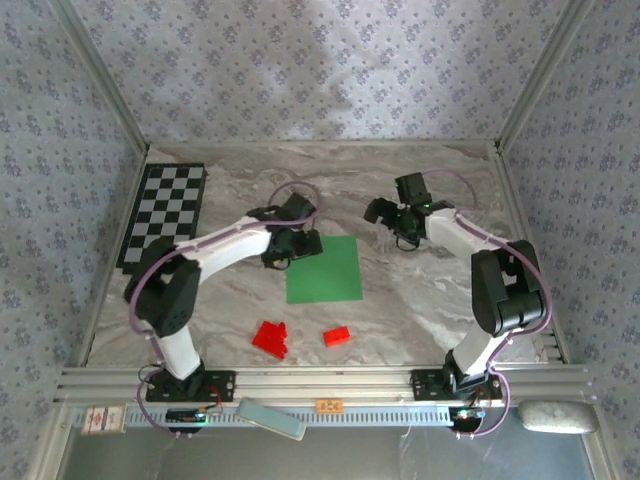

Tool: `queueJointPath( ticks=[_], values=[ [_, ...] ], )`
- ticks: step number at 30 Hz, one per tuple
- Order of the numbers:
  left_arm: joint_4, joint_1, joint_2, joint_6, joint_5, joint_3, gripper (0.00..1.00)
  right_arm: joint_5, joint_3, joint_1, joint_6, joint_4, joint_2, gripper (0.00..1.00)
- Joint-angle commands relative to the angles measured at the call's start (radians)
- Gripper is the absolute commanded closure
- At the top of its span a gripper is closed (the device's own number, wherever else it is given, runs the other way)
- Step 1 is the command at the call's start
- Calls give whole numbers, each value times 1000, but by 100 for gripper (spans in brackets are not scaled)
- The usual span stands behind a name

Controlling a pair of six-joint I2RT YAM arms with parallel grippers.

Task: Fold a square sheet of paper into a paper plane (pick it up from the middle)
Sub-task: Move the square sheet of paper to the center of the table, then first fold the square sheet of paper in half at the center of the table.

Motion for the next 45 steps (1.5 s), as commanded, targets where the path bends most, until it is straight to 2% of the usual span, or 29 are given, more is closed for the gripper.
queueJointPath(
  ticks=[1,9,16,21,25,33,38,45],
  values=[
    [-147,-53,103,-54,-60,119,0,-71,-22,-48,-118,29,-41,0],
    [-257,-102,311,-26,-26,333,2,-92,-27,-112,-130,9,-37,0],
    [-243,-101,346,94,52,290,3,-97,-22,-119,-125,-2,-27,0],
    [-230,-101,343,315,145,210,4,-97,-19,-120,-119,-7,-27,0],
    [-254,-97,314,454,144,187,4,-98,-14,-118,-116,-10,-25,0],
    [-272,-87,256,356,118,324,2,-91,-6,-115,-119,-22,-22,1],
    [-297,-97,251,290,106,340,2,-88,-6,-116,-121,-27,-23,1],
    [-334,-107,305,326,101,333,4,-83,-4,-116,-117,-33,-14,1]
  ],
)
